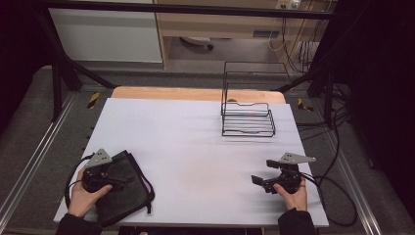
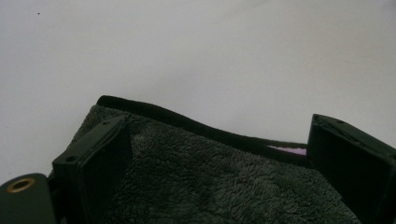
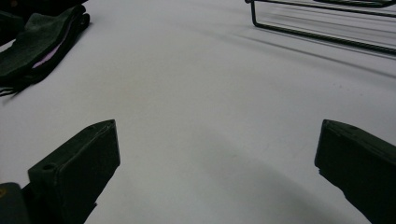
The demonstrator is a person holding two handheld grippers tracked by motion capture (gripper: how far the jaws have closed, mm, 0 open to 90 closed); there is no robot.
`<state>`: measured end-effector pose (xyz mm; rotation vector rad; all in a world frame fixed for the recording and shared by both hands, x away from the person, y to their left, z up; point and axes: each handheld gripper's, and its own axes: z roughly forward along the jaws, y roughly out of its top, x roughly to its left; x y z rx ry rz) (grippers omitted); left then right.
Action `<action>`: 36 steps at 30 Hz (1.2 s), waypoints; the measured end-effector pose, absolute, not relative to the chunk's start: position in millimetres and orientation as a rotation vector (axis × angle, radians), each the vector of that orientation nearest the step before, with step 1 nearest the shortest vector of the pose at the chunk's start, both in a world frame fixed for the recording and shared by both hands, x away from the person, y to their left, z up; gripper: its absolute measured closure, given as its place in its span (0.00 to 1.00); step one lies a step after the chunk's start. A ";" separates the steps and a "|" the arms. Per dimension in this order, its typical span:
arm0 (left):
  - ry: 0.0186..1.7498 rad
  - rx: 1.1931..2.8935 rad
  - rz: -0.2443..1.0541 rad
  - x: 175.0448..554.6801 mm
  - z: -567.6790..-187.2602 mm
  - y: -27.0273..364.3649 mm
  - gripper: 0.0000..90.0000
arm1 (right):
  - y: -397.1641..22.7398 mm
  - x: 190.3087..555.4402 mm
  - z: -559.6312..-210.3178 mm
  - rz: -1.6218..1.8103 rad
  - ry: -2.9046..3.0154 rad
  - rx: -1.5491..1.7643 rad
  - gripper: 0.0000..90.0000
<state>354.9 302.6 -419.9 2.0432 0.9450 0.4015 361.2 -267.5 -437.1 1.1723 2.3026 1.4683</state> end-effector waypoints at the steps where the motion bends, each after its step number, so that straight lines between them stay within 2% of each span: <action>1: 0.945 2.047 0.402 355.0 -419.6 302.5 0.08 | -267.4 361.3 -437.2 1.469 2.303 1.173 0.01; 23: 0.982 2.051 0.420 358.5 -407.6 305.7 0.08 | -267.4 360.5 -436.7 1.454 2.295 1.179 0.01; 29: 1.067 2.058 0.436 373.1 -398.1 313.4 0.17 | -267.0 361.2 -437.6 1.439 2.303 1.168 0.01; 36: 1.143 2.092 0.387 402.3 -399.1 313.0 0.28 | -266.4 361.5 -437.8 1.437 2.306 1.172 0.01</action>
